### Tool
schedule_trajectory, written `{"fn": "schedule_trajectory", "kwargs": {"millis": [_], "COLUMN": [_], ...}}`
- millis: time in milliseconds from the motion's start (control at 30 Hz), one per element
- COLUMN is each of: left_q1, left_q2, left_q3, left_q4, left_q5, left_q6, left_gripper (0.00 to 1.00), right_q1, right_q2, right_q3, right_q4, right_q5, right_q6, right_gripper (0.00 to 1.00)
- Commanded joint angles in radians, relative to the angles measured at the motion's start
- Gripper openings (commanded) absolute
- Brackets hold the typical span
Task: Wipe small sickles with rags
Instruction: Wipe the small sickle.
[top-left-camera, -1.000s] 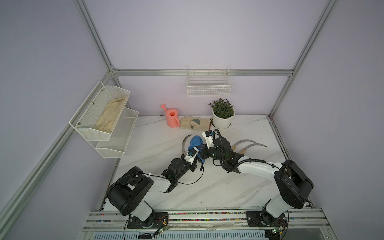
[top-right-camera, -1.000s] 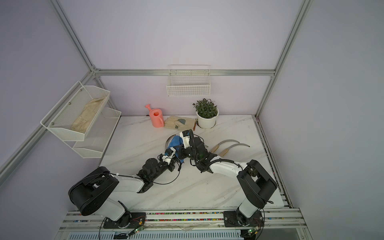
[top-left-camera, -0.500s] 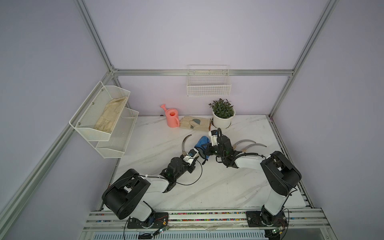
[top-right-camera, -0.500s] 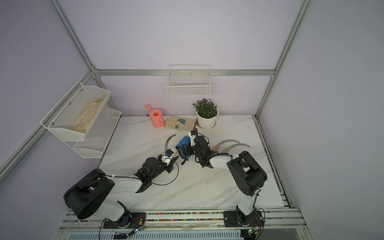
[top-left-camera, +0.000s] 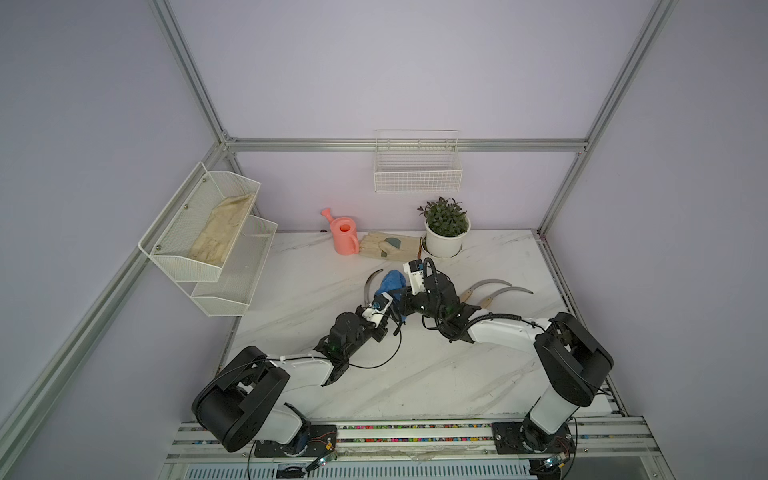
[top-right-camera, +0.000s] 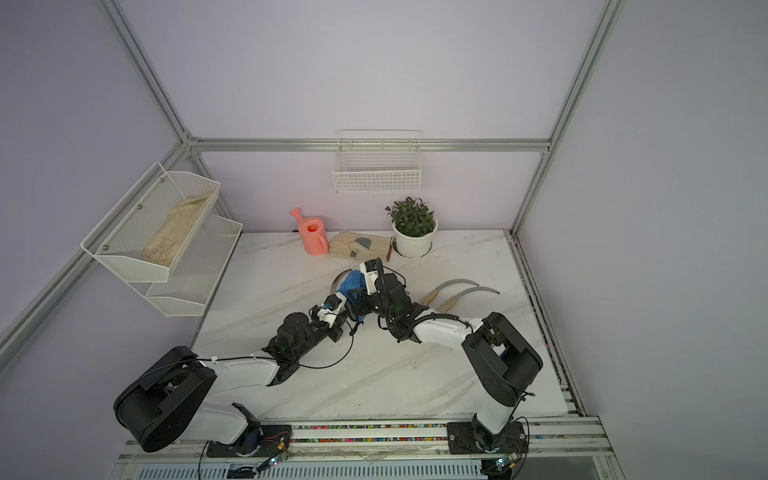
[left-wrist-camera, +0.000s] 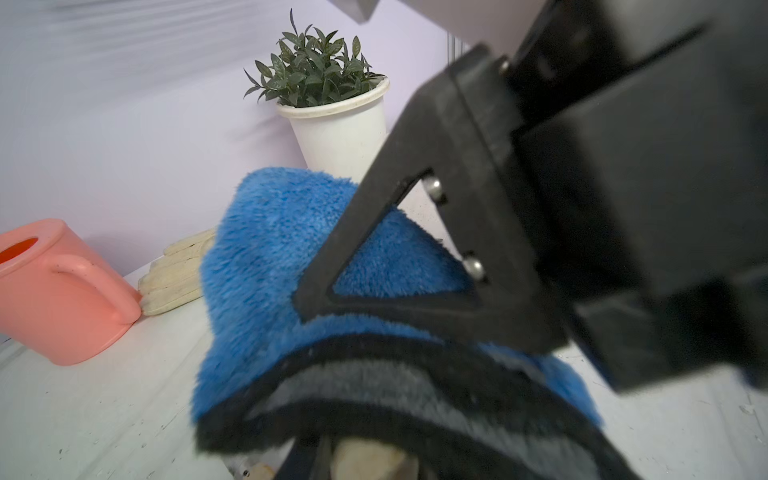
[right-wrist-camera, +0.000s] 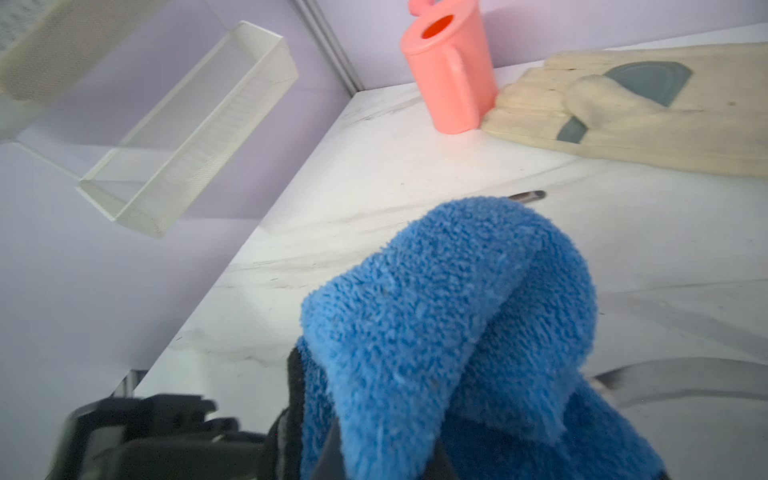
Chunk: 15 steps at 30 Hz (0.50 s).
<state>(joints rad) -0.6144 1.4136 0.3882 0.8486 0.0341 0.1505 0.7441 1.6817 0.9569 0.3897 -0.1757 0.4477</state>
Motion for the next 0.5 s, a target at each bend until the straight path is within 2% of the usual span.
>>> {"fn": "schedule_trajectory", "kwargs": {"millis": [0, 200, 467], "left_q1": [0.002, 0.004, 0.005], "left_q2": [-0.012, -0.010, -0.013], "left_q3": [0.022, 0.035, 0.026], "left_q4": [0.131, 0.126, 0.124], "left_q5": [0.013, 0.021, 0.023], "left_q6": [0.014, 0.011, 0.008], "left_gripper": [0.00, 0.00, 0.00], "right_q1": [0.037, 0.021, -0.125], "right_q2": [-0.028, 0.047, 0.179], "right_q3": [-0.020, -0.026, -0.011], "right_q4": [0.001, -0.009, -0.008], "right_q5": [-0.120, -0.034, -0.040], "right_q6": [0.006, 0.001, 0.019], "right_gripper": [0.00, 0.00, 0.00]}}
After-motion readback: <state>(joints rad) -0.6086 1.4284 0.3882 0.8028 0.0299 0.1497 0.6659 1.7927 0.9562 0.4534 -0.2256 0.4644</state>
